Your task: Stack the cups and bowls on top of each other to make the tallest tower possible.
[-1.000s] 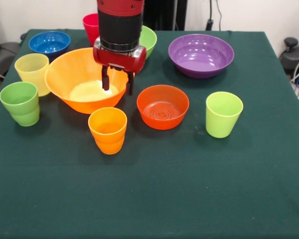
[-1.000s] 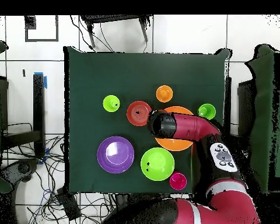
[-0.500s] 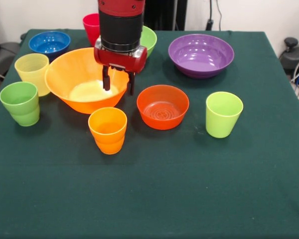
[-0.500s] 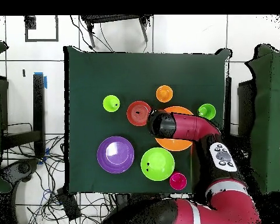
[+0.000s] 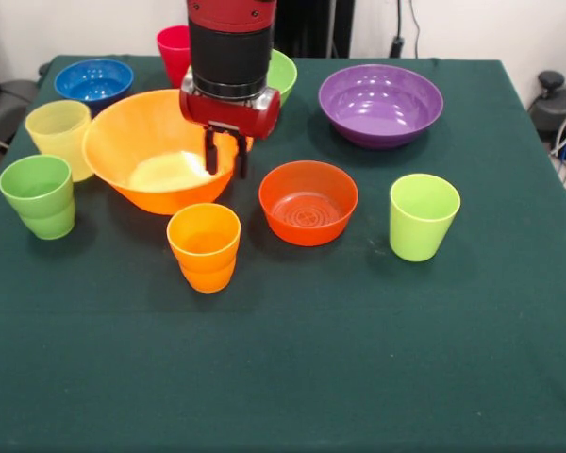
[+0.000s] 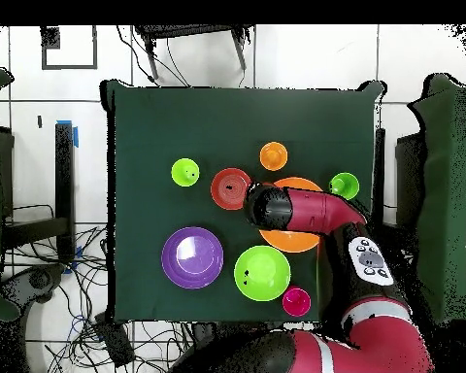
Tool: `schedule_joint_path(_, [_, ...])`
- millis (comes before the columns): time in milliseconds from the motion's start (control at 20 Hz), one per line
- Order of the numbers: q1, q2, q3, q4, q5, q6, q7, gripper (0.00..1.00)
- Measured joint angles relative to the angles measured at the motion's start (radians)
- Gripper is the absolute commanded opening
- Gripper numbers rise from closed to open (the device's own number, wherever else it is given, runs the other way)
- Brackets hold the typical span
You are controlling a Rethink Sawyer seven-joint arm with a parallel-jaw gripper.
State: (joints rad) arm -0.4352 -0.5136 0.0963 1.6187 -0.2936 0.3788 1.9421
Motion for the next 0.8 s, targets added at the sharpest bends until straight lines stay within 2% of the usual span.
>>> schedule_joint_path(800, [0.000, -0.002, 0.001, 0.002, 0.000, 0.001, 0.000, 0.00])
